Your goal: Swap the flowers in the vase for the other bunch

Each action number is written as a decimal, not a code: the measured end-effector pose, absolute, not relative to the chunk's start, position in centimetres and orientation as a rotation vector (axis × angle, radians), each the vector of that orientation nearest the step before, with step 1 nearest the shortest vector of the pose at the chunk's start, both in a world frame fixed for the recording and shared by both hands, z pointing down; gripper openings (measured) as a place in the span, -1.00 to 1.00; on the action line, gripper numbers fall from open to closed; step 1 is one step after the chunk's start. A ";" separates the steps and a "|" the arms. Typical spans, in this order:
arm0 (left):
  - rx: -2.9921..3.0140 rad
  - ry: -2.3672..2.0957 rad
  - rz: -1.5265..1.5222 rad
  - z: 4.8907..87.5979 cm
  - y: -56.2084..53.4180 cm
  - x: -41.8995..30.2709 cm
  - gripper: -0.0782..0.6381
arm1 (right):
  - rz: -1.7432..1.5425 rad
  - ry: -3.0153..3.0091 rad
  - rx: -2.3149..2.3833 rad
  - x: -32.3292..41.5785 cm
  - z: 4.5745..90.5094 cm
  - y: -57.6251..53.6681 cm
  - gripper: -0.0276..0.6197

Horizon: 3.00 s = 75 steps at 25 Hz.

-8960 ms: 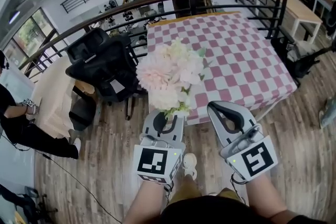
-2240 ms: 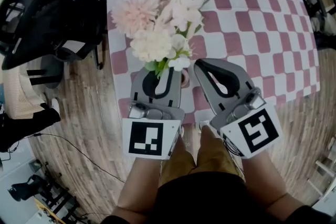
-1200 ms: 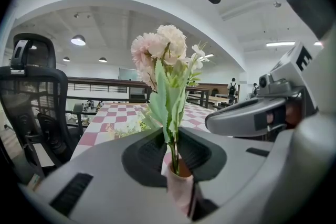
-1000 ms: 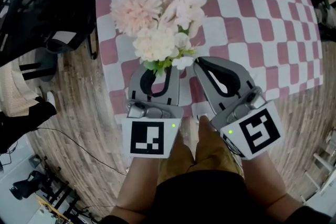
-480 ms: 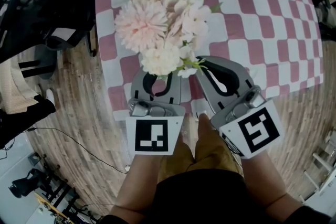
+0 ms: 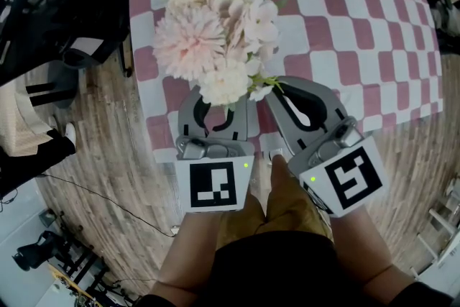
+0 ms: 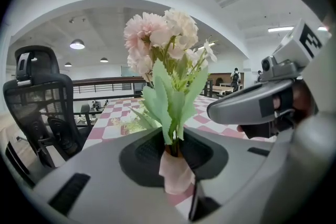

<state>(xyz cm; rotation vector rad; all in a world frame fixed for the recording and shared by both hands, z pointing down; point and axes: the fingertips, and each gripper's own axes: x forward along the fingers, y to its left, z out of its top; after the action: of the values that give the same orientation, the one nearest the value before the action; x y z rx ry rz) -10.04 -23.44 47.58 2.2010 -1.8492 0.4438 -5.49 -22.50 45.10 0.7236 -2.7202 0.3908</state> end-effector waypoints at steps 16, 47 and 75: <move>2.170 -1.886 0.491 47.4 -22.7 -9.9 -0.37 | 0.381 -2.727 0.706 -4.9 44.9 -21.5 -0.82; 2.215 -1.866 0.475 46.2 -22.1 -9.5 -0.31 | 0.316 -2.743 0.678 -5.0 43.5 -20.8 -0.82; 2.354 -1.943 0.427 37.5 -20.5 -9.0 -0.31 | 0.123 -2.834 0.716 -5.2 35.1 -20.0 -0.82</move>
<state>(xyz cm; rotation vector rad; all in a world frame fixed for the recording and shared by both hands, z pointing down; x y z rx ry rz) -8.96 -20.51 37.52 2.3540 -1.9430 0.4271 -5.25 -19.97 35.15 0.7164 -2.8342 0.1230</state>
